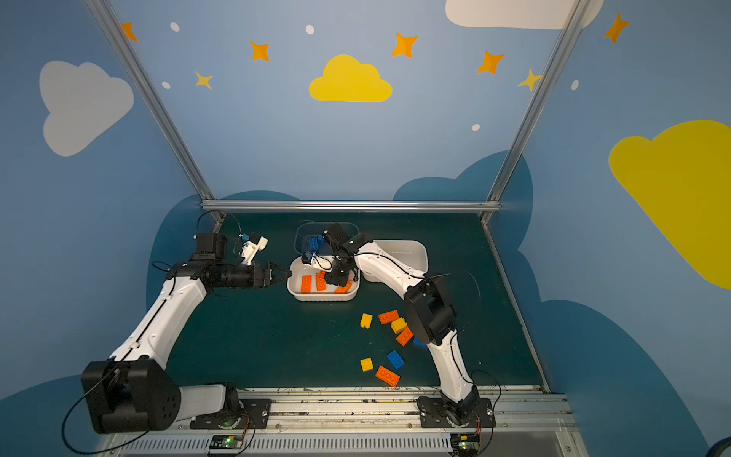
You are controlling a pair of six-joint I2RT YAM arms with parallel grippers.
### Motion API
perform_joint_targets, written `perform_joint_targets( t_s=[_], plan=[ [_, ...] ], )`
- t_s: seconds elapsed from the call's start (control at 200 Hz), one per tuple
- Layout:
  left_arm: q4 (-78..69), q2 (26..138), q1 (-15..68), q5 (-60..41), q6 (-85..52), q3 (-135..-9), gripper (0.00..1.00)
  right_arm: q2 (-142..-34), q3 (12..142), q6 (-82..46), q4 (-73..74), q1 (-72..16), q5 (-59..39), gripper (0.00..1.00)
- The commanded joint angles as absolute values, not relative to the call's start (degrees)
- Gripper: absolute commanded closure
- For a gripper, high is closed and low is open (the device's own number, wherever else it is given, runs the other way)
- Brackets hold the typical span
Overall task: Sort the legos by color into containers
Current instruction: 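Grasp the orange frame piece with the right gripper and drop it into the orange bin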
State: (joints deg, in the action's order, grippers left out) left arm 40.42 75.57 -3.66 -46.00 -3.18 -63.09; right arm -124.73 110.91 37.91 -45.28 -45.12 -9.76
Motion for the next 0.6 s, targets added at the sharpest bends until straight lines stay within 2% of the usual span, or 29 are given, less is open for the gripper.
perform_joint_targets(
  t_s=[0.0,0.115,0.245,0.385,0.596],
  plan=[
    [40.39,74.2,-5.11,-45.09,-3.77,-62.19,0.0,-128.14,116.05,38.5,-48.24,-45.52,-10.96,0.77],
    [40.08,73.86,-6.15,-45.79,-4.04,-61.79,0.0,-131.45,118.9,38.67,-49.03,-45.79,-11.89,0.72],
    [40.43,73.82,-6.63,-46.13,-3.53,-61.62,0.0,-131.21,118.98,37.86,-50.09,-45.73,-14.31,0.53],
    [40.25,74.52,-6.68,-47.27,-3.69,-61.44,0.0,-127.88,116.91,35.78,-51.01,-44.79,-18.0,0.41],
    [40.21,74.62,-6.69,-47.84,-3.69,-61.52,0.01,-114.78,103.53,33.22,-51.14,-42.97,-18.5,0.38]
  ],
)
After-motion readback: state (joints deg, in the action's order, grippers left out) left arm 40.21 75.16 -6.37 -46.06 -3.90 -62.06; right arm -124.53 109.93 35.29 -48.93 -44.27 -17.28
